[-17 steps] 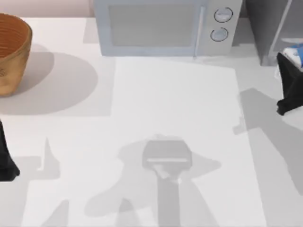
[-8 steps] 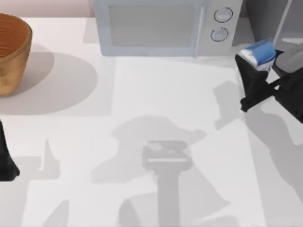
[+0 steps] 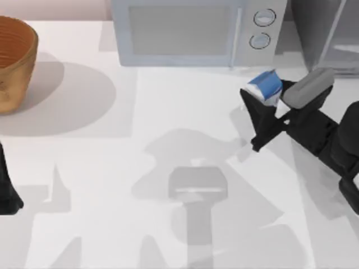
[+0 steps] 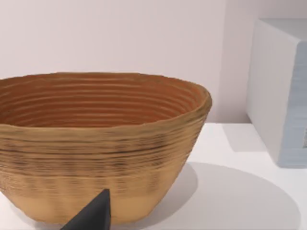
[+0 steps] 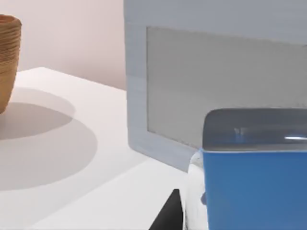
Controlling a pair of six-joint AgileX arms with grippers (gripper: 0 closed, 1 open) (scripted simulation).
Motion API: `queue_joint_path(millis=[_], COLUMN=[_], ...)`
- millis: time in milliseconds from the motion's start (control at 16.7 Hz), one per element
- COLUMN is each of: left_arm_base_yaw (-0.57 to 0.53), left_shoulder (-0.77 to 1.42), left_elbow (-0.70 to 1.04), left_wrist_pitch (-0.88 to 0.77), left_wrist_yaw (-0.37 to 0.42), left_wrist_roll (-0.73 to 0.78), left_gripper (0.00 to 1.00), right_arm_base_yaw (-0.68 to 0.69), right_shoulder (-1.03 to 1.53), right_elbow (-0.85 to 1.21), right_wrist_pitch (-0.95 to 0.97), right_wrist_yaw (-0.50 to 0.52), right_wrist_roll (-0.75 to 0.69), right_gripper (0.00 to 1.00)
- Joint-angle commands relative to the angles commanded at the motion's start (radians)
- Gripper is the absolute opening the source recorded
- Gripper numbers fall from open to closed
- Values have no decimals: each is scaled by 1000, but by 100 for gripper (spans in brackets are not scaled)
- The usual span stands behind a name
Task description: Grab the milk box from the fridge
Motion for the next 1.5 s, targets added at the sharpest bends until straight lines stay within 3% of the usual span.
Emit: queue_joint_path(millis=[360,840,1260,1500], left_arm_base_yaw=[0,0,0,0], left_shoulder=[0,0,0,0], left_elbow=[0,0,0,0], left_wrist_pitch=[0,0,0,0], left_wrist_yaw=[0,0,0,0], left_wrist_roll=[0,0,0,0], left_gripper=[100,100,100,100], right_arm_base_yaw=[27,27,87,92], right_shoulder=[182,197,330,337], right_elbow=[49,63,300,317], right_wrist_pitch=[128,117,23,14], right_wrist_yaw=[-28,-23,34,39], right_wrist_roll=[2,3,0,-1], right_gripper=[0,0,0,0])
